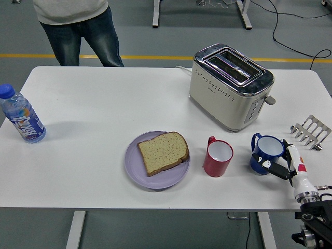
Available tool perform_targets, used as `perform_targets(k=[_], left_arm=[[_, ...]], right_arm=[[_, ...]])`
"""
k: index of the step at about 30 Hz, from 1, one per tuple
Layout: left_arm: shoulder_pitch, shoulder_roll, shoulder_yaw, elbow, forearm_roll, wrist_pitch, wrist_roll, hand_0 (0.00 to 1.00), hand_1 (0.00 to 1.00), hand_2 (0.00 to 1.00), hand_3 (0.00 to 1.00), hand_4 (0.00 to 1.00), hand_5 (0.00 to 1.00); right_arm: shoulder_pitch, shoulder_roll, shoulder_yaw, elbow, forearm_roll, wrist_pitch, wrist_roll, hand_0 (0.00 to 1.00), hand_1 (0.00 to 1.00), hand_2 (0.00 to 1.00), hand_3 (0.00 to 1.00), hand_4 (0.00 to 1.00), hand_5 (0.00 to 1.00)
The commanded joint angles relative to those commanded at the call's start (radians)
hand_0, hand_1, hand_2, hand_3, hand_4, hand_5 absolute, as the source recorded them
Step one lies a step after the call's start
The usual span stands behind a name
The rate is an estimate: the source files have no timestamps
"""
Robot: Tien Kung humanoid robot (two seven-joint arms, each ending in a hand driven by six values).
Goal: Pick up the cup,pour liquid into bread,place the cup on the desk
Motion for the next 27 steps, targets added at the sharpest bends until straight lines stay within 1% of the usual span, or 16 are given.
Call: perform_targets(k=[21, 22, 27], left_arm=[[0.000, 0.000, -0.001, -0.001, 0.001, 0.001, 0.001, 0.690, 0.756, 0.773, 0.611, 0.396, 0.998], [0.000, 0.000, -0.002, -0.001, 0.002, 0.001, 0.001, 0.690, 0.756, 0.773, 0.611, 0.396, 0.998], [0.001, 0.000, -0.006, -0.001, 0.010, 0.002, 0.003, 0.690, 0.756, 0.773, 0.611, 0.396, 0.998]], right_arm=[[0.000, 0.001, -0.010, -0.013, -0.008, 0.006, -0.022, 0.438, 0.362, 0.493, 0.487, 0.708, 0.002], [-0.001, 0.001, -0.010, -0.013, -0.009, 0.005, -0.023, 0.458, 0.367, 0.500, 0.489, 0.712, 0.002], [-0.003, 0.001, -0.011, -0.015, -0.011, 0.005, -0.026, 0.458, 0.367, 0.500, 0.489, 0.712, 0.002]])
